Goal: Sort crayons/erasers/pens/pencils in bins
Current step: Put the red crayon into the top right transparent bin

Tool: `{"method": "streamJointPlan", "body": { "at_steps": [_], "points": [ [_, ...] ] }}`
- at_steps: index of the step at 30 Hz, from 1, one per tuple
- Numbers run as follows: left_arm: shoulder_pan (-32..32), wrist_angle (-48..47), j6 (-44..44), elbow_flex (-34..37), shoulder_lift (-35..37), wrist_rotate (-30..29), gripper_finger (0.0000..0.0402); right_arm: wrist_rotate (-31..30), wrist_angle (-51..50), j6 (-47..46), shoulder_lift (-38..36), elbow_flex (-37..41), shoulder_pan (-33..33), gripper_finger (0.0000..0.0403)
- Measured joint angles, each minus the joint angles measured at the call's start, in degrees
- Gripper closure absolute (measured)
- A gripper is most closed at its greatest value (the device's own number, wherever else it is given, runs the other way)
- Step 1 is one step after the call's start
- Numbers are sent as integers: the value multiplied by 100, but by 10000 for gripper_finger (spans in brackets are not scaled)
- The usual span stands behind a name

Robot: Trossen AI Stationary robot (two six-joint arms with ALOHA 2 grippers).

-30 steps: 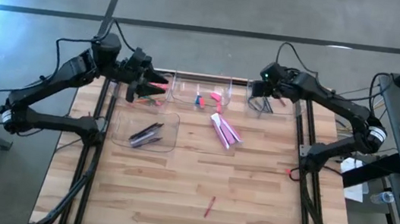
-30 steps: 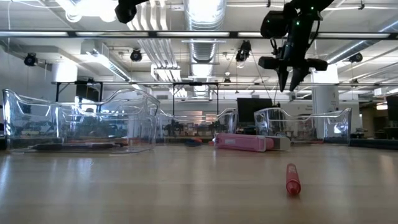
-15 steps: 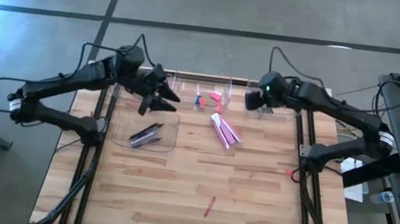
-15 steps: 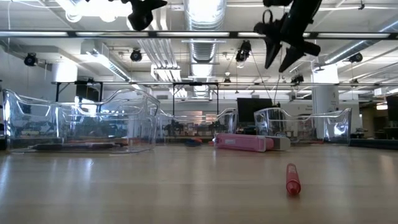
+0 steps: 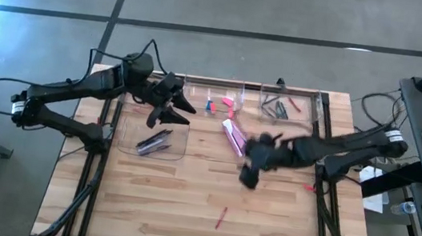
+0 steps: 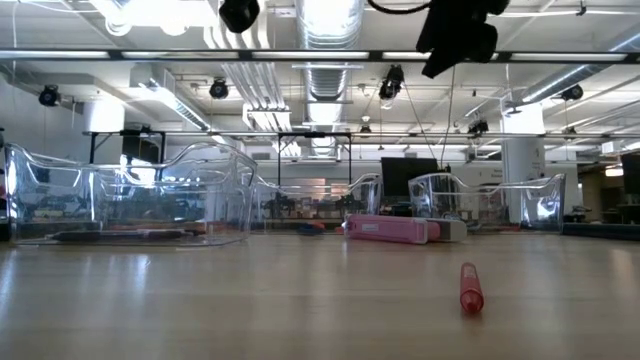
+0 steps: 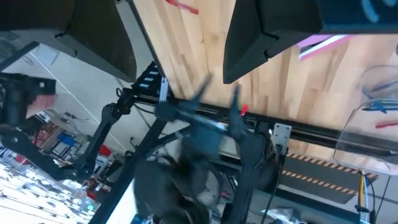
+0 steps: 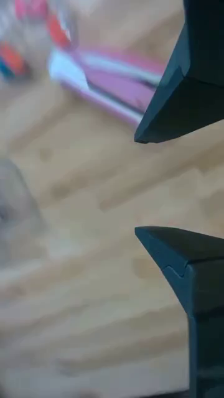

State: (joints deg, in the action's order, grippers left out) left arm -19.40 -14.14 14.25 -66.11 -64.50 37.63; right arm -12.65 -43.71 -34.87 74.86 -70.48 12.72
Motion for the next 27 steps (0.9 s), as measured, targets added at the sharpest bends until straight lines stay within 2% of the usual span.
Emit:
{"method": "streamJointPlan", "body": {
  "at_steps": [4,10,15,21,27],
  "points": [
    [54,1,14,0,1,-67,176,457,54,242,548,-127,591,184],
    [128,42,200,0,1,-249,176,1129,125,945,1488,-486,963,184],
    [232,404,604,0,13,-328,176,1393,121,1923,2277,-768,1038,184],
    [412,639,796,-28,143,-383,176,2131,113,2954,3079,-901,1016,184],
    [502,594,823,-29,241,-441,176,2211,127,3504,3600,-1057,1015,184]
  ]
}}
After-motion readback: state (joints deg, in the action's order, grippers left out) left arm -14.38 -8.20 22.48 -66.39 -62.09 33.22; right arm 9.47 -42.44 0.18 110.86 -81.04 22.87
